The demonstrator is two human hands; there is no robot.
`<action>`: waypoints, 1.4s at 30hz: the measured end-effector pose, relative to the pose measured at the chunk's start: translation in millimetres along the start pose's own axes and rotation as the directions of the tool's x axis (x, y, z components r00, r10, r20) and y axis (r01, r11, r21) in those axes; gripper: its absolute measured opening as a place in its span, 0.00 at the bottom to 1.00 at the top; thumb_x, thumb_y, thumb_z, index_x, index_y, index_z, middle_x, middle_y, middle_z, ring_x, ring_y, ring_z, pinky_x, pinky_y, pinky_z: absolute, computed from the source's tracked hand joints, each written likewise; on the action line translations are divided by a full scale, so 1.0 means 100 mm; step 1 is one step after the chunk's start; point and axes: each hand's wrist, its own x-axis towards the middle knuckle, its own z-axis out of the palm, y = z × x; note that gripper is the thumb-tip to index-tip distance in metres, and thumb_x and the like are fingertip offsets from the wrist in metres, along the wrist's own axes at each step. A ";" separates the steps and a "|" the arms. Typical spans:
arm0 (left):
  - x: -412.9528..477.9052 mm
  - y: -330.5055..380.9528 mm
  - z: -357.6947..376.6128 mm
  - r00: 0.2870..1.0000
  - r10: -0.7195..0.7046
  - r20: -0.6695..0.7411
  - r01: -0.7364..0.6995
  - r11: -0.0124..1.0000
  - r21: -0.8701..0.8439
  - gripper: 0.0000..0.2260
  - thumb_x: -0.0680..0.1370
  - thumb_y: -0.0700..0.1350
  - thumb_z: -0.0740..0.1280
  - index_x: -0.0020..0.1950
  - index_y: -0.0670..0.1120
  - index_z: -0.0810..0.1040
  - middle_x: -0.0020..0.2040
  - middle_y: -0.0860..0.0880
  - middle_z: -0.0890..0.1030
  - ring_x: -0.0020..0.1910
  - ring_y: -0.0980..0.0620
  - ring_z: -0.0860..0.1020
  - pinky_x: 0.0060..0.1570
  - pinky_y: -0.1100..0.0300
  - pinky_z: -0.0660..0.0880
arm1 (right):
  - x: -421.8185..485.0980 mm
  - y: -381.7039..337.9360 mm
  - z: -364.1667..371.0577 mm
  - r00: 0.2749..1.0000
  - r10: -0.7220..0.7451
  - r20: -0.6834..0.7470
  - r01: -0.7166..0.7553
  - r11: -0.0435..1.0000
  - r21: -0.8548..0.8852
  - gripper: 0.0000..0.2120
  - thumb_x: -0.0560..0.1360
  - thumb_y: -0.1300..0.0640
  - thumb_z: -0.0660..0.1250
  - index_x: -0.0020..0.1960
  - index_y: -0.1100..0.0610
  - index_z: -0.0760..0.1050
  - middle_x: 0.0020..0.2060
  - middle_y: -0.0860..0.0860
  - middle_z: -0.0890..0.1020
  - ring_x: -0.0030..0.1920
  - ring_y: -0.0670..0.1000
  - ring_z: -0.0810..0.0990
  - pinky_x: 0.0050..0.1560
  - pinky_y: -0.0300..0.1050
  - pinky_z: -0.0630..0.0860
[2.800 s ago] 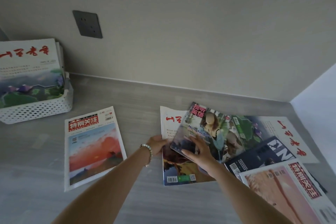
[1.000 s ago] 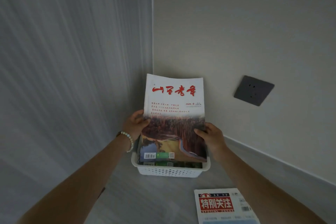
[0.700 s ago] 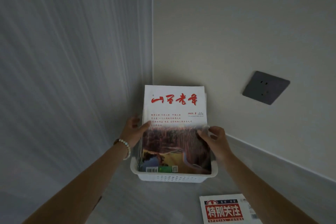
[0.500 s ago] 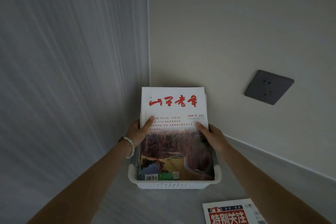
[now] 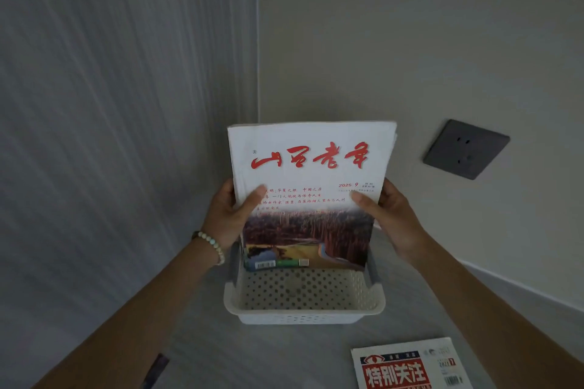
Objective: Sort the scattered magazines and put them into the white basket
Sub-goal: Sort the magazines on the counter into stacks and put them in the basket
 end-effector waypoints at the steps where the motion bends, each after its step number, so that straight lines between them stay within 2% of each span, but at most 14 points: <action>1: -0.03 -0.02 0.00 1.000 0.018 0.001 -0.018 1.000 0.003 0.16 0.73 0.46 0.67 0.61 0.49 0.73 0.55 0.53 0.80 0.52 0.59 0.79 0.46 0.67 0.79 | -0.02 0.02 0.02 1.000 -0.004 0.008 0.004 1.000 -0.008 0.20 0.70 0.62 0.71 0.60 0.52 0.74 0.54 0.46 0.83 0.52 0.44 0.82 0.45 0.34 0.79; 5: -0.12 -0.11 0.08 0.998 0.054 0.028 -0.056 0.995 0.086 0.19 0.77 0.44 0.64 0.67 0.47 0.66 0.60 0.50 0.77 0.57 0.55 0.77 0.54 0.63 0.75 | -0.08 0.16 0.13 0.999 -0.043 -0.029 0.042 0.998 -0.051 0.22 0.70 0.60 0.71 0.62 0.52 0.72 0.53 0.45 0.82 0.53 0.41 0.81 0.45 0.32 0.78; 8: -0.11 -0.19 0.14 1.000 0.006 0.014 -0.007 0.996 0.088 0.21 0.76 0.48 0.63 0.68 0.50 0.63 0.58 0.53 0.75 0.55 0.57 0.75 0.49 0.71 0.74 | -0.09 0.24 0.20 0.999 -0.027 -0.034 0.025 0.998 -0.056 0.25 0.67 0.54 0.73 0.62 0.49 0.70 0.53 0.43 0.81 0.51 0.38 0.81 0.43 0.30 0.77; 12: -0.14 -0.42 0.12 1.000 -0.030 -0.005 0.030 0.979 0.201 0.20 0.76 0.50 0.64 0.65 0.53 0.63 0.57 0.54 0.75 0.56 0.55 0.74 0.51 0.67 0.72 | -0.15 0.48 0.20 0.999 0.019 -0.047 -0.024 0.994 -0.107 0.31 0.68 0.56 0.74 0.67 0.52 0.65 0.55 0.43 0.79 0.55 0.41 0.78 0.45 0.33 0.78; 17: -0.20 -0.51 0.12 1.000 0.018 -0.021 -0.013 0.981 0.192 0.18 0.70 0.56 0.66 0.57 0.64 0.65 0.54 0.64 0.74 0.50 0.74 0.75 0.41 0.80 0.72 | -0.25 0.66 0.20 0.996 0.026 -0.087 -0.040 0.985 -0.166 0.32 0.67 0.57 0.75 0.66 0.48 0.65 0.55 0.41 0.77 0.56 0.42 0.76 0.50 0.36 0.77; 20: -0.25 -0.57 0.09 0.999 0.029 -0.034 -0.022 0.979 0.200 0.25 0.68 0.60 0.67 0.62 0.64 0.63 0.56 0.65 0.74 0.52 0.75 0.74 0.44 0.78 0.73 | -0.32 0.70 0.20 0.994 -0.017 -0.109 -0.007 0.976 -0.216 0.30 0.67 0.57 0.75 0.63 0.43 0.65 0.54 0.39 0.77 0.55 0.40 0.77 0.51 0.33 0.77; 25: -0.34 -0.54 0.09 0.997 0.058 -0.043 -0.046 0.969 0.243 0.22 0.73 0.48 0.68 0.55 0.74 0.65 0.51 0.72 0.76 0.52 0.76 0.73 0.41 0.79 0.73 | -0.40 0.73 0.18 0.991 -0.035 -0.130 0.006 0.976 -0.217 0.32 0.68 0.59 0.75 0.67 0.49 0.65 0.59 0.44 0.77 0.59 0.44 0.76 0.52 0.28 0.75; 27: -0.38 -0.54 0.08 0.997 0.063 -0.054 -0.049 0.970 0.237 0.23 0.74 0.45 0.68 0.56 0.71 0.65 0.52 0.70 0.74 0.52 0.75 0.74 0.42 0.80 0.72 | -0.43 0.75 0.16 0.989 -0.027 -0.145 -0.004 0.978 -0.207 0.32 0.68 0.58 0.75 0.68 0.52 0.66 0.62 0.48 0.76 0.63 0.47 0.75 0.56 0.33 0.76; 30: -0.46 -0.52 0.07 0.995 0.036 -0.098 -0.013 0.975 0.221 0.24 0.73 0.47 0.68 0.67 0.57 0.63 0.59 0.64 0.71 0.58 0.67 0.70 0.57 0.71 0.68 | -0.49 0.74 0.11 0.986 -0.020 -0.166 -0.027 0.960 -0.280 0.34 0.68 0.54 0.75 0.70 0.52 0.65 0.66 0.48 0.73 0.67 0.48 0.71 0.65 0.49 0.72; 31: -0.49 -0.50 0.07 0.994 0.036 -0.106 -0.011 0.974 0.227 0.25 0.73 0.48 0.68 0.67 0.55 0.63 0.59 0.64 0.70 0.59 0.66 0.69 0.59 0.68 0.66 | -0.52 0.74 0.10 0.984 -0.017 -0.176 -0.041 0.945 -0.324 0.35 0.68 0.52 0.74 0.70 0.51 0.64 0.67 0.47 0.72 0.67 0.48 0.70 0.67 0.49 0.70; 34: -0.64 -0.40 0.09 0.990 0.080 -0.119 -0.045 0.962 0.269 0.25 0.71 0.53 0.68 0.66 0.55 0.65 0.59 0.65 0.70 0.59 0.70 0.69 0.59 0.69 0.66 | -0.59 0.72 0.03 0.982 0.007 -0.188 -0.082 0.917 -0.391 0.36 0.68 0.48 0.73 0.71 0.50 0.62 0.70 0.47 0.68 0.69 0.49 0.67 0.64 0.45 0.65; 38: -0.88 -0.30 0.20 0.981 0.117 -0.153 -0.052 0.926 0.375 0.24 0.73 0.51 0.67 0.67 0.49 0.69 0.66 0.52 0.70 0.66 0.55 0.67 0.64 0.61 0.66 | -0.75 0.68 -0.15 0.981 0.106 -0.162 -0.157 0.925 -0.345 0.36 0.70 0.48 0.71 0.73 0.49 0.59 0.73 0.48 0.64 0.71 0.50 0.64 0.63 0.43 0.63; 40: -1.03 -0.22 0.34 0.985 0.132 -0.110 -0.078 0.915 0.395 0.23 0.73 0.52 0.66 0.67 0.50 0.70 0.66 0.53 0.69 0.65 0.57 0.67 0.62 0.65 0.65 | -0.88 0.66 -0.29 0.977 0.162 -0.140 -0.201 0.920 -0.336 0.35 0.71 0.50 0.70 0.74 0.50 0.58 0.74 0.50 0.61 0.73 0.51 0.61 0.64 0.44 0.62; 42: -1.16 -0.13 0.53 0.992 0.119 -0.049 -0.091 0.915 0.392 0.23 0.73 0.54 0.66 0.67 0.52 0.69 0.64 0.57 0.69 0.64 0.58 0.68 0.62 0.64 0.66 | -1.06 0.60 -0.47 0.970 0.196 -0.141 -0.234 0.910 -0.341 0.36 0.70 0.47 0.71 0.74 0.47 0.58 0.74 0.49 0.60 0.73 0.50 0.60 0.65 0.46 0.62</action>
